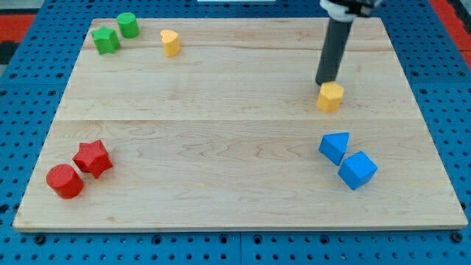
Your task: Push the yellow heart to the center of the board
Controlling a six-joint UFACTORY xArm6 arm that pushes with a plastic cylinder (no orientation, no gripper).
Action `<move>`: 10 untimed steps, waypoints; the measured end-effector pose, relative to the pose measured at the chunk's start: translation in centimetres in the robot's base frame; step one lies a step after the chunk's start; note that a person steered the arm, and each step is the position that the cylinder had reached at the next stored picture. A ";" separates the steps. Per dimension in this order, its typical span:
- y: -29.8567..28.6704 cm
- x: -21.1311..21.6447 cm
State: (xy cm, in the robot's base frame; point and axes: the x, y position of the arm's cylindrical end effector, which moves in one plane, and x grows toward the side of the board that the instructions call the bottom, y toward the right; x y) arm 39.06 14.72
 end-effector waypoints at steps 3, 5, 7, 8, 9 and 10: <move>-7.9 -4.7; -32.3 -9.2; -21.7 -12.2; -17.7 -11.3; -17.7 -17.2; -14.5 -11.0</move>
State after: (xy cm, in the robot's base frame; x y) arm 28.08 0.22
